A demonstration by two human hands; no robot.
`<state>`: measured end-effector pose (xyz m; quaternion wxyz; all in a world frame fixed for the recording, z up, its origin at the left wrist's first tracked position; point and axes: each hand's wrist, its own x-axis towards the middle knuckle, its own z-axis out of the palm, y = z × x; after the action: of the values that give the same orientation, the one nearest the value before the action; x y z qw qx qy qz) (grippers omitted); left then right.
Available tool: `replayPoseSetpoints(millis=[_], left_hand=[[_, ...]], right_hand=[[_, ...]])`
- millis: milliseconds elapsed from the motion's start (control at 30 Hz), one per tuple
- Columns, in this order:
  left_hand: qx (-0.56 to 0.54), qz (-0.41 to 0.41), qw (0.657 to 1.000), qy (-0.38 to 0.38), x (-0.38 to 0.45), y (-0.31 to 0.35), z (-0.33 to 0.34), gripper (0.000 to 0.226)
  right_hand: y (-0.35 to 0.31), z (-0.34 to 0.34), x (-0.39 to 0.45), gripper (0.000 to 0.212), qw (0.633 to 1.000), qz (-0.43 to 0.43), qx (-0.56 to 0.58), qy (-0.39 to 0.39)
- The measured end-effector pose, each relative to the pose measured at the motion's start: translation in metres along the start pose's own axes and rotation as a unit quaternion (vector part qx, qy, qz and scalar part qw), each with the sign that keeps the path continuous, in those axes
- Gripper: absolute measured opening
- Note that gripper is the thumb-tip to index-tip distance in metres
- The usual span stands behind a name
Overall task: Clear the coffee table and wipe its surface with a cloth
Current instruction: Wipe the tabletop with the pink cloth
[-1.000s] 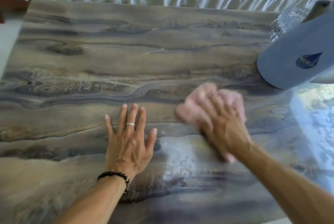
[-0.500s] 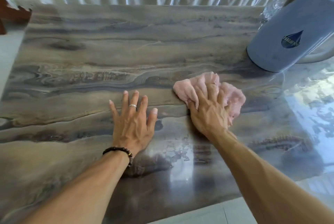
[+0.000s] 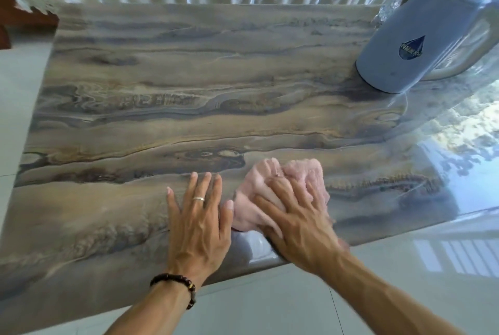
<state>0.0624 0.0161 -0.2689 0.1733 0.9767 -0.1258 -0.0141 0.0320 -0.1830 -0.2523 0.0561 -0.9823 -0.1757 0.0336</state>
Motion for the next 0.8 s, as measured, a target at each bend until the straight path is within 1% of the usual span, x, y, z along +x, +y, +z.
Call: replayPoseSetpoints(millis=[33, 67, 100, 133, 167, 200, 233, 267, 300, 333, 367, 400, 433, 467, 533, 567, 600, 633, 700, 733, 767, 800], left_hand=[[0.002, 0.001, 1.000, -0.005, -0.003, -0.001, 0.002, 0.068], [0.012, 0.007, 1.000, -0.009, -0.004, -0.003, 0.003, 0.070], [0.026, 0.015, 0.999, -0.013, -0.005, -0.005, 0.004, 0.070], [0.039, 0.020, 0.999, -0.015, -0.006, -0.006, 0.004, 0.071], [0.048, 0.020, 0.999, -0.016, -0.005, -0.006, 0.005, 0.071], [0.053, 0.021, 0.998, -0.016, -0.005, -0.006, 0.006, 0.072], [0.053, 0.021, 0.998, -0.019, -0.006, -0.006, 0.006, 0.073], [0.050, 0.022, 0.998, -0.022, -0.006, -0.006, 0.007, 0.073], [0.044, 0.023, 0.999, -0.021, -0.005, -0.007, 0.007, 0.073], [0.036, 0.024, 0.999, -0.016, -0.006, -0.007, 0.007, 0.073], [0.029, 0.024, 0.999, -0.011, -0.005, -0.007, 0.007, 0.073], [0.022, 0.021, 1.000, -0.005, -0.004, -0.006, 0.006, 0.072], [0.016, 0.018, 1.000, 0.003, -0.004, -0.005, 0.004, 0.070], [0.011, 0.019, 1.000, 0.012, -0.003, -0.003, 0.003, 0.068], [0.011, 0.022, 0.999, 0.028, -0.007, 0.000, 0.001, 0.063], [0.013, 0.022, 0.999, 0.035, -0.011, 0.001, 0.001, 0.061], [0.014, 0.017, 0.999, 0.040, -0.017, 0.003, 0.000, 0.061], [0.016, 0.009, 0.999, 0.039, -0.025, 0.003, 0.000, 0.060], [0.024, -0.011, 0.999, 0.031, -0.042, 0.004, -0.002, 0.062], [0.031, -0.018, 0.999, 0.024, -0.051, 0.003, -0.002, 0.063], [0.039, -0.022, 0.999, 0.015, -0.059, 0.004, -0.003, 0.064], [0.047, -0.023, 0.999, 0.006, -0.066, 0.006, -0.003, 0.064]], right_hand=[[0.017, -0.001, -0.004, 0.050, 0.999, -0.027, -0.023, 0.013], [0.034, -0.003, 0.000, 0.050, 0.999, -0.003, -0.034, 0.028], [0.048, -0.007, 0.010, 0.049, 0.996, 0.078, -0.014, 0.039], [0.057, -0.011, 0.022, 0.047, 0.982, 0.181, 0.034, 0.041], [0.054, -0.009, 0.033, 0.046, 0.958, 0.274, 0.078, 0.037], [0.043, -0.004, 0.037, 0.046, 0.943, 0.317, 0.097, 0.034], [0.026, 0.004, 0.032, 0.047, 0.951, 0.297, 0.077, 0.025], [0.009, 0.011, 0.021, 0.050, 0.971, 0.232, 0.059, 0.017], [-0.006, 0.013, 0.004, 0.052, 0.988, 0.148, 0.044, 0.001], [-0.013, 0.012, -0.019, 0.052, 0.996, 0.078, 0.037, -0.015], [-0.009, 0.008, -0.035, 0.052, 0.998, 0.037, 0.039, -0.023], [0.006, 0.002, -0.039, 0.053, 0.999, 0.022, 0.028, -0.019], [0.024, -0.002, -0.035, 0.054, 0.999, 0.047, 0.013, -0.006], [0.039, -0.007, -0.022, 0.054, 0.994, 0.112, 0.016, 0.007], [0.048, -0.010, 0.006, 0.049, 0.963, 0.259, 0.077, 0.000], [0.038, -0.006, 0.012, 0.046, 0.951, 0.295, 0.095, 0.003], [0.019, -0.001, 0.009, 0.046, 0.953, 0.289, 0.093, 0.005], [-0.004, 0.007, -0.002, 0.048, 0.967, 0.241, 0.077, 0.010], [-0.041, 0.019, -0.042, 0.051, 0.993, 0.109, 0.049, -0.003], [-0.045, 0.021, -0.064, 0.050, 0.997, 0.059, 0.047, -0.020], [-0.034, 0.020, -0.077, 0.049, 0.998, 0.021, 0.036, -0.038], [-0.012, 0.019, -0.081, 0.050, 0.999, 0.001, 0.011, -0.043]])
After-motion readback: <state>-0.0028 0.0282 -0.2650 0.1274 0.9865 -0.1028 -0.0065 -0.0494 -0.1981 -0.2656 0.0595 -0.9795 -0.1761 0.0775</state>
